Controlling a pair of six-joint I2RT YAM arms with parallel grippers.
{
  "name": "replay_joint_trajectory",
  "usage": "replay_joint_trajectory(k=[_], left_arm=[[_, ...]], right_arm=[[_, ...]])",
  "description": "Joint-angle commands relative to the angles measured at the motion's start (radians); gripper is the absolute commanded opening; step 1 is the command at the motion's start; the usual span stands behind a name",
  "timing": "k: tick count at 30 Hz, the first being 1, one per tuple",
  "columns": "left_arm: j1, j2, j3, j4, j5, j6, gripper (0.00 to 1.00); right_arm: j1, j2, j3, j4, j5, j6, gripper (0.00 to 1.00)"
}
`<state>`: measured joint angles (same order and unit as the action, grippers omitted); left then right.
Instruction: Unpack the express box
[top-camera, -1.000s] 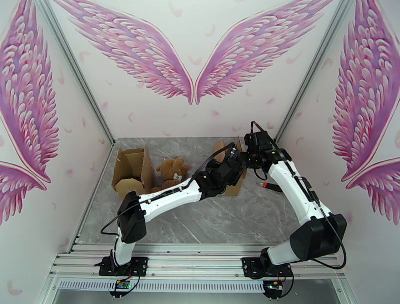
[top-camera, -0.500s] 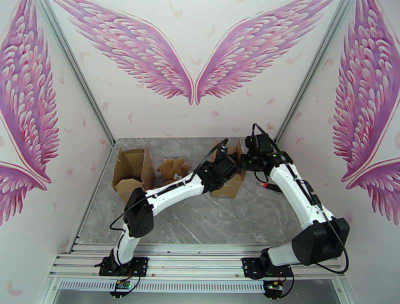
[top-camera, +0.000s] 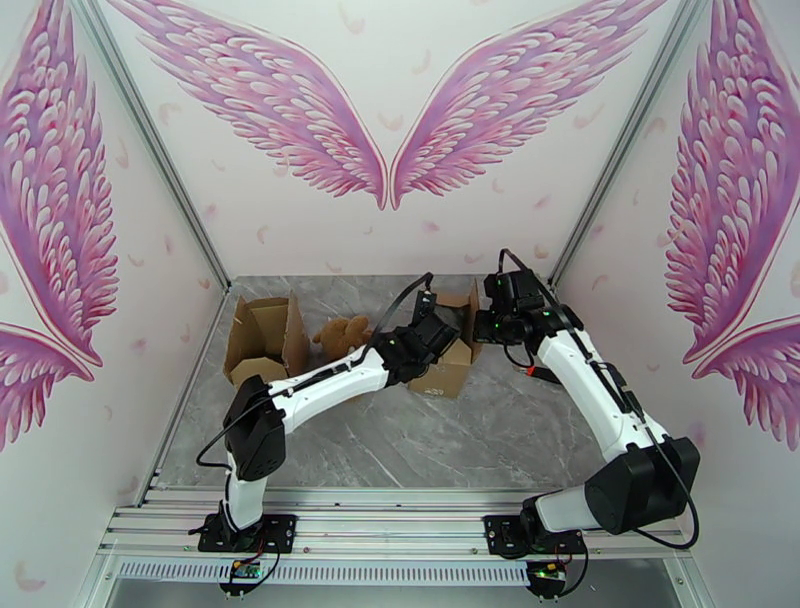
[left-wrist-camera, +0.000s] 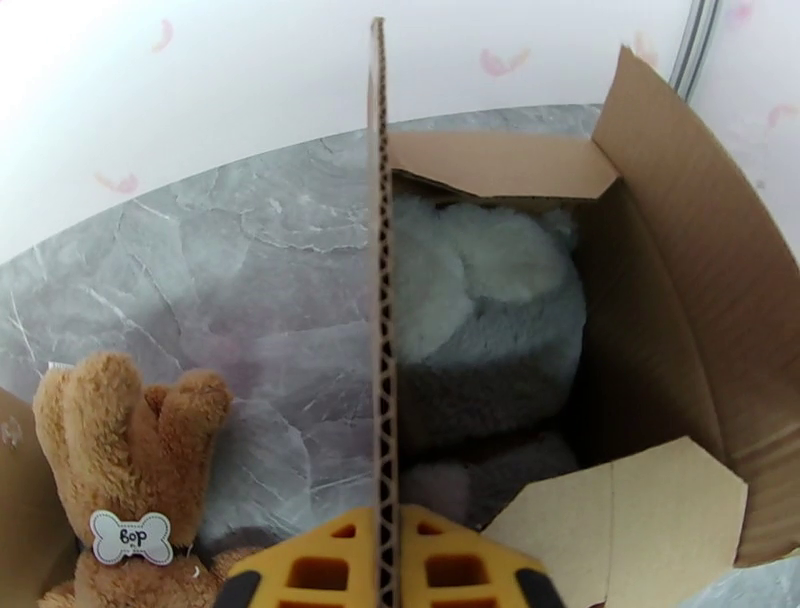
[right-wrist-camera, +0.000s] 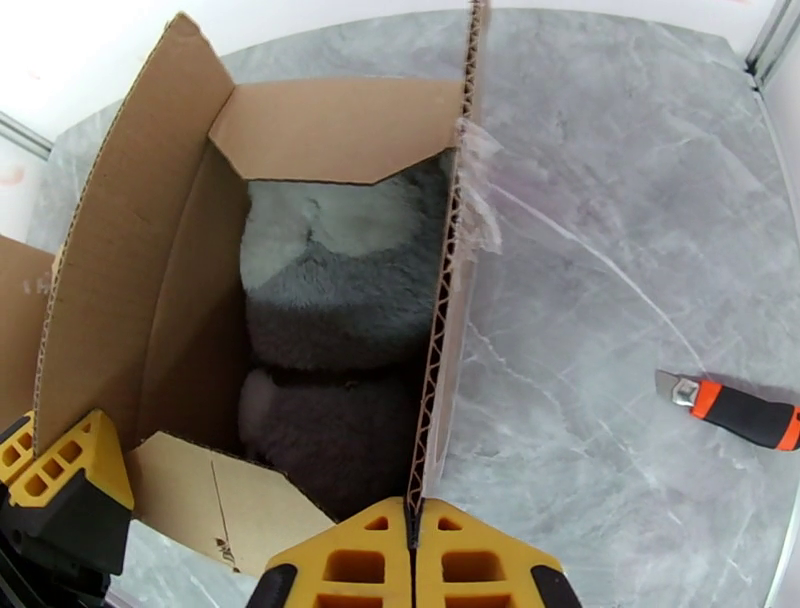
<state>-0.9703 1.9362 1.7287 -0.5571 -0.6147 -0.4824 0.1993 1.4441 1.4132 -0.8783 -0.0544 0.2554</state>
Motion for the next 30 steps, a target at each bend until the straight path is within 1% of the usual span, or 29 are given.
replay_joint_trajectory(k=[1,3,5,7,9,10,15,19,22,24,26,30], left_arm=[[0.019,-0.103,-0.048,0.036,-0.013,0.018,0.0],[0.018,-0.126,-0.068,0.057,-0.008,0.021,0.0],[0.016,-0.148,-0.085,0.081,0.001,0.031,0.0],[0.007,-0.17,-0.108,0.111,-0.003,0.051,0.0],[-0.004,-0.192,-0.134,0.143,-0.013,0.073,0.0],[-0.009,-0.204,-0.148,0.159,-0.027,0.084,0.0],[-0.041,-0.248,-0.219,0.259,-0.091,0.163,0.0],[-0.061,-0.26,-0.258,0.335,-0.123,0.247,0.0],[-0.077,-0.265,-0.28,0.385,-0.137,0.3,0.0],[-0.088,-0.282,-0.313,0.445,-0.146,0.33,0.0],[-0.091,-0.305,-0.351,0.499,-0.15,0.343,0.0],[-0.091,-0.336,-0.387,0.532,-0.159,0.355,0.0]], right_arm=[[0.022,-0.043,0.053,-0.059,0.163,0.0,0.01],[0.063,-0.068,0.087,-0.058,0.215,-0.003,0.18],[0.087,-0.097,0.114,-0.042,0.224,0.001,0.21],[0.109,-0.119,0.14,-0.026,0.237,0.009,0.27],[0.122,-0.124,0.162,-0.016,0.229,0.018,0.32],[0.127,-0.123,0.176,-0.012,0.21,0.025,0.33],[0.175,-0.079,0.231,0.005,0.131,0.054,0.32],[0.203,-0.035,0.234,0.044,0.075,0.066,0.28],[0.224,-0.022,0.192,0.1,0.026,0.088,0.24],[0.238,-0.015,0.163,0.112,0.024,0.101,0.22],[0.247,-0.02,0.121,0.114,0.051,0.104,0.21],[0.248,-0.072,-0.013,0.151,0.092,0.123,0.19]])
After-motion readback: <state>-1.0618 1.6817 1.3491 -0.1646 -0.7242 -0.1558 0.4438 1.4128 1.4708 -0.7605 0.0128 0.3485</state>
